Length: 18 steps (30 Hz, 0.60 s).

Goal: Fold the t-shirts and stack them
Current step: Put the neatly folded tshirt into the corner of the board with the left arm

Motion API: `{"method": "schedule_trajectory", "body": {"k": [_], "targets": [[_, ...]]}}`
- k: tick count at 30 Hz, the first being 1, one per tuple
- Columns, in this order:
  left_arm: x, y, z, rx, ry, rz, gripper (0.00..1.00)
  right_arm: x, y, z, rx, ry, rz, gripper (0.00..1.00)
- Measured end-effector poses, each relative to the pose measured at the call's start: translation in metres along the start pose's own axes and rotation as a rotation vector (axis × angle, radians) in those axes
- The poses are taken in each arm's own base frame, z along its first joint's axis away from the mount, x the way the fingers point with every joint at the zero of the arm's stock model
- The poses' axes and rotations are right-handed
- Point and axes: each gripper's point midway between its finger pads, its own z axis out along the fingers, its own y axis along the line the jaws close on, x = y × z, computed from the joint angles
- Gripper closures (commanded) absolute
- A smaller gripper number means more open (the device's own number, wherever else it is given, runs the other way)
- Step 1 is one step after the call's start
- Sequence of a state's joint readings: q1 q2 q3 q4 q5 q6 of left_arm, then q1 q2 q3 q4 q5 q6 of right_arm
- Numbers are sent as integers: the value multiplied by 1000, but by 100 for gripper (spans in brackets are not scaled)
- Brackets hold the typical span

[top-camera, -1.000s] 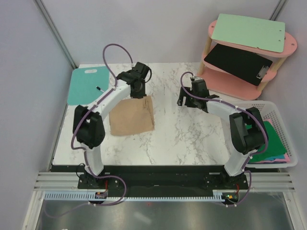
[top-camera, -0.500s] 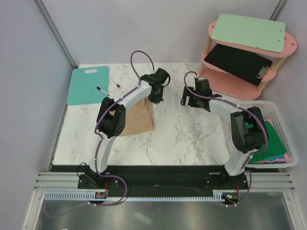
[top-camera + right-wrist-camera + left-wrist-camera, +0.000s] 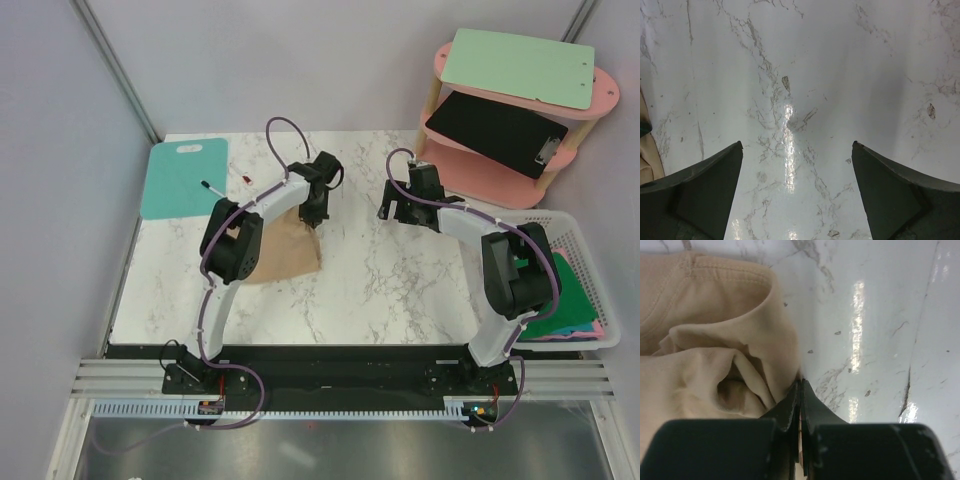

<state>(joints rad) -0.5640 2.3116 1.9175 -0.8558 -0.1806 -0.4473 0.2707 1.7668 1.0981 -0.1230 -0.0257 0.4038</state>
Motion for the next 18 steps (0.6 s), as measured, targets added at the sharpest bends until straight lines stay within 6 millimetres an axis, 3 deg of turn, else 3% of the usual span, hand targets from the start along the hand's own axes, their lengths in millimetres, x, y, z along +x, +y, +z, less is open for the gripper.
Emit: {"method": "schedule_trajectory", "body": {"k": [7, 18], "targets": [[10, 27, -2, -24, 16, -35, 98, 1, -2, 0, 3, 4, 2, 2], [40, 86, -10, -96, 49, -106, 98, -1, -6, 0, 8, 2, 10, 2]]}}
